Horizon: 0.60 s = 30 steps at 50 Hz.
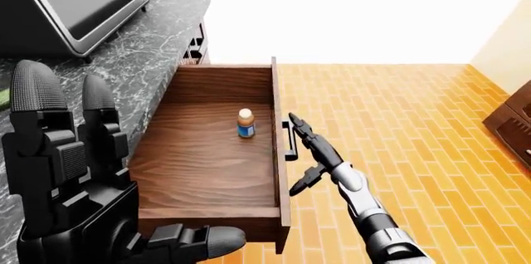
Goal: Close the right drawer.
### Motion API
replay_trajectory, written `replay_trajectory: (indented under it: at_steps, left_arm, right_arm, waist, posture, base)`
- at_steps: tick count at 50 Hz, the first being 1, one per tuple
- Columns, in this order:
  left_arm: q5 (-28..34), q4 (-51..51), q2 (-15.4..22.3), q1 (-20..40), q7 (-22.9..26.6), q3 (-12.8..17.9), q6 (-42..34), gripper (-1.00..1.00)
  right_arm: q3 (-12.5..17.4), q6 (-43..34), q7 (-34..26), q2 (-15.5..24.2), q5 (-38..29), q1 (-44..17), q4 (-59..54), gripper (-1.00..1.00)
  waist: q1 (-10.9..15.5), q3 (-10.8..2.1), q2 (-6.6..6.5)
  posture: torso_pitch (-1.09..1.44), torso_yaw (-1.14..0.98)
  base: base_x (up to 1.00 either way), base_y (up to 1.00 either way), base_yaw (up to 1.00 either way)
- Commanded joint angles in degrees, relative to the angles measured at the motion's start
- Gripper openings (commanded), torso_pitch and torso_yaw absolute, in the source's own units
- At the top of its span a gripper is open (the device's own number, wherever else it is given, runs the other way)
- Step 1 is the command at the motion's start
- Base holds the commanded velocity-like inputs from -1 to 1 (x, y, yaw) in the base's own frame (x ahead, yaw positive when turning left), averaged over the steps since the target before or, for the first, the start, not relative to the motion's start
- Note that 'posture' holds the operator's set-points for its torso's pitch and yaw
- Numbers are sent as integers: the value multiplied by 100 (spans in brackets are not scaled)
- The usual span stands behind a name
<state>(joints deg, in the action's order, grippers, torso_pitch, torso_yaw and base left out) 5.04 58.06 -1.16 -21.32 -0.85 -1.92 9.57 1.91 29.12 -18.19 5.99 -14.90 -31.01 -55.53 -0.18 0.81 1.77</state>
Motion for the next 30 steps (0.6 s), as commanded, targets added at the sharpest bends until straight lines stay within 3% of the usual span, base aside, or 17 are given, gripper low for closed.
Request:
replay_trajectory:
  at_steps: [1,30]
  left_arm:
    - [-12,194,1,25,-1,4,122,100]
    - [-18,194,-12,27,9,21,116,100]
  right_arm:
    - [-243,283,-385,-147,-123,-156,146,100]
    - [-329,392,-369,-277,-414,-453,-280,100]
  waist:
    - [57,-83,-9]
    - [90,-61,-15]
  posture:
    - [0,0]
    - [0,0]
  base:
    - [0,0,0]
    - [0,0,0]
